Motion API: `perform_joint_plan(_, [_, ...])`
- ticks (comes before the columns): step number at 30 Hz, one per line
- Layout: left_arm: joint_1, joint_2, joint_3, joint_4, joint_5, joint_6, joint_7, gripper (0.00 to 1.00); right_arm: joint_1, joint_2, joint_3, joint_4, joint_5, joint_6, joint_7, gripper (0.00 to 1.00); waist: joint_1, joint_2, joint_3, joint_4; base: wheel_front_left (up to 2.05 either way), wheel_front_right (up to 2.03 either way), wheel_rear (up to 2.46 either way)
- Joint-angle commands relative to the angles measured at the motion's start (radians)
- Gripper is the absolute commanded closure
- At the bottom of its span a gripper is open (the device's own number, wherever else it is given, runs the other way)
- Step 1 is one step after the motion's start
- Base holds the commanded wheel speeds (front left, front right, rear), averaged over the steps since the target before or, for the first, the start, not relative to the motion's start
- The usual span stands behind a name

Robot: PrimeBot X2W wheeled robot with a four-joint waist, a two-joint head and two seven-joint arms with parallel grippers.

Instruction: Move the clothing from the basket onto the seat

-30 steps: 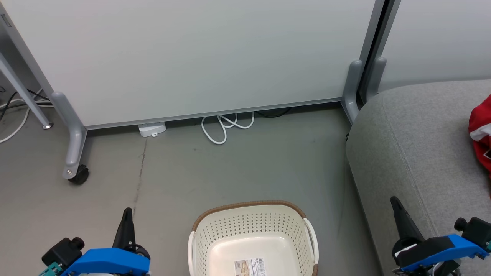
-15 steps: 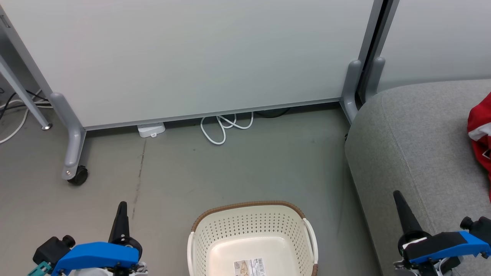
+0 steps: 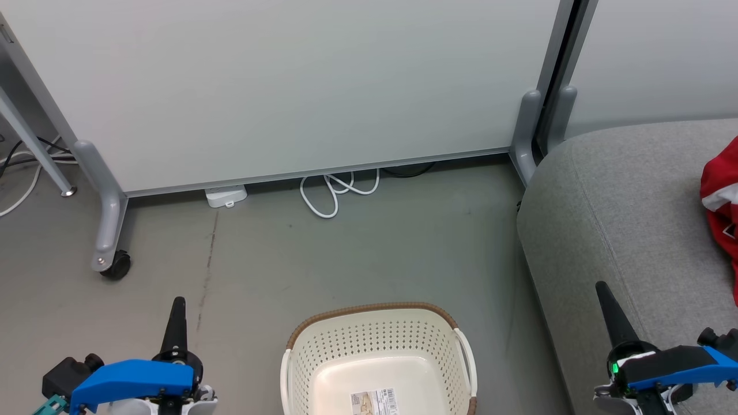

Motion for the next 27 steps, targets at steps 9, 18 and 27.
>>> perform_joint_plan(9, [-0.028,-0.001,0.023,-0.027,-0.09,-0.002,0.027,1.0,-0.027,0.002,-0.007,-0.004,0.101,0.001,0.01,1.0,-0.0001,0.0,-0.001,-0.002,0.0,0.0,0.0])
perform_joint_plan(18, [-0.032,-0.003,0.037,-0.037,-0.154,-0.002,0.046,1.0,-0.033,0.003,-0.011,-0.002,0.171,0.001,0.015,1.0,-0.0001,0.0,-0.001,-0.004,0.0,0.0,0.0])
perform_joint_plan(27, [-0.036,-0.005,0.049,-0.048,-0.223,-0.003,0.065,1.0,-0.04,0.003,-0.015,0.001,0.244,0.001,0.021,1.0,-0.0001,0.0,-0.002,-0.006,0.0,0.0,0.0])
